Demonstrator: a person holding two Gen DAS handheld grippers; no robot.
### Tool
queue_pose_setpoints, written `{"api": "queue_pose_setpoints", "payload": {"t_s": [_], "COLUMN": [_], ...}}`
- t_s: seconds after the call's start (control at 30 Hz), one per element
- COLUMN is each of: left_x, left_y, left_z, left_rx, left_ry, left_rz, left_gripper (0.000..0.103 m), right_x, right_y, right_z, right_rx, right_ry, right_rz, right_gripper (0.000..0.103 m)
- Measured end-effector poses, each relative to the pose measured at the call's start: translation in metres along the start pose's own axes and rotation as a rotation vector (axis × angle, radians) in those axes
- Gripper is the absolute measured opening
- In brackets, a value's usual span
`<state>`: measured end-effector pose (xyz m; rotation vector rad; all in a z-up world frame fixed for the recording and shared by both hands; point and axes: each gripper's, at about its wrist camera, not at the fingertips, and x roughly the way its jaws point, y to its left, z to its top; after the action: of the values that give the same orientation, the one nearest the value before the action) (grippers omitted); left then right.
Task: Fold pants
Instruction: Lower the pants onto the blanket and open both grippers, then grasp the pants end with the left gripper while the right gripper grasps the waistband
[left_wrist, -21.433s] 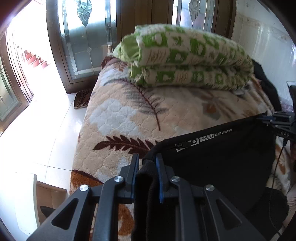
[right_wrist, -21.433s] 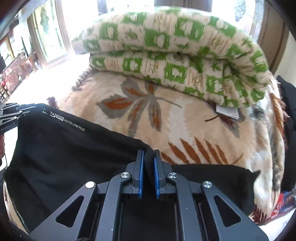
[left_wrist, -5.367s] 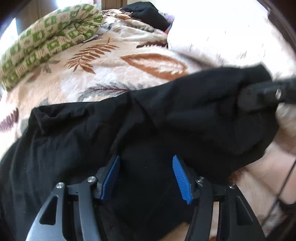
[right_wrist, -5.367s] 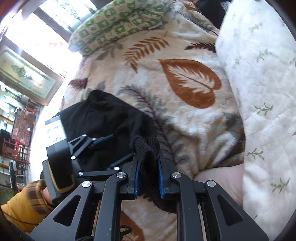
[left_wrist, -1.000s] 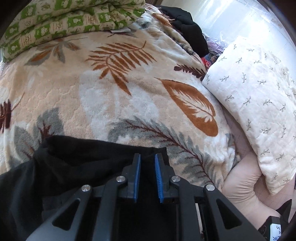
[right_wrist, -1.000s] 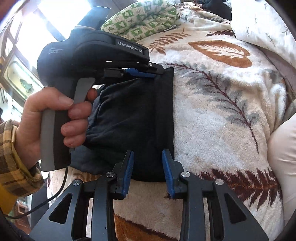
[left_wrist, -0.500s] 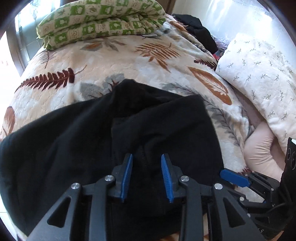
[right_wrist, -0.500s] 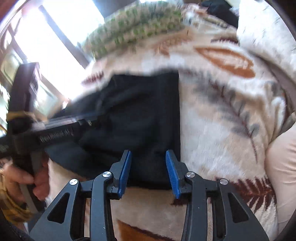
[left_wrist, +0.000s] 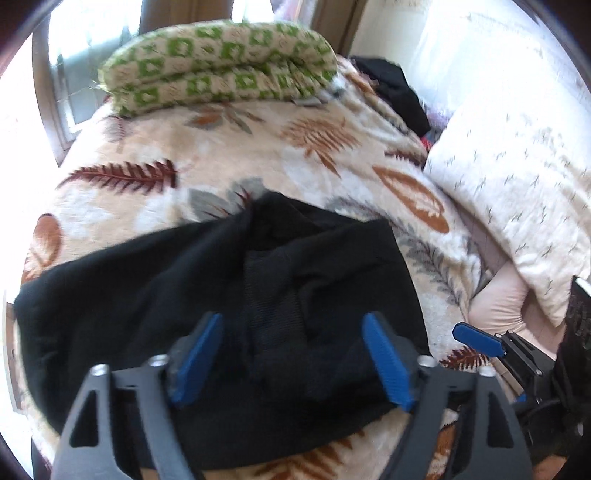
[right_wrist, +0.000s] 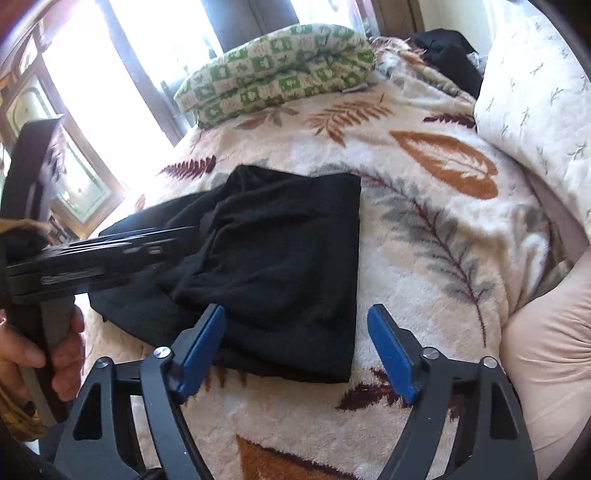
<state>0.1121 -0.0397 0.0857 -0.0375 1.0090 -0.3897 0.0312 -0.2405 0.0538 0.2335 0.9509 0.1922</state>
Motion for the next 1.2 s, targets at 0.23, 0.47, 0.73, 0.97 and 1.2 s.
{"api": "queue_pose_setpoints", "payload": {"t_s": [0.23, 0.47, 0.73, 0.97, 1.2], "left_x": [-0.035, -0.059, -0.072, -0.064, -0.044], "left_y": [0.050, 0.118, 0.173, 0.200, 0.227], "left_z": [-0.012, -0.027, -0.030, -0.027, -0.025], "left_rx": [-0.045, -0.110, -0.152, -0.182, -0.260], "left_ry": [0.000, -0.009, 0.006, 0.035, 0.073], "left_rz": [0.034, 0.086, 0.104, 0.094, 0.043], "left_gripper": [0.100, 0.100, 0.100, 0.100, 0.100], "right_x": [-0.004, -0.001, 0.015, 0.038, 0.068], "right_y": [0.021, 0.073, 0.140, 0.200, 0.256], "right_z": [-0.001, -0.012, -0.024, -0.031, -0.044], "right_rx": [-0.024, -0.158, -0.332, -0.479, -0.693], "right_ry": [-0.015, -0.014, 0.032, 0.069, 0.100], "right_rz": [0.018, 0.055, 0.103, 0.155, 0.146], "right_gripper": [0.082, 0.083, 0.083, 0.083, 0.082]}}
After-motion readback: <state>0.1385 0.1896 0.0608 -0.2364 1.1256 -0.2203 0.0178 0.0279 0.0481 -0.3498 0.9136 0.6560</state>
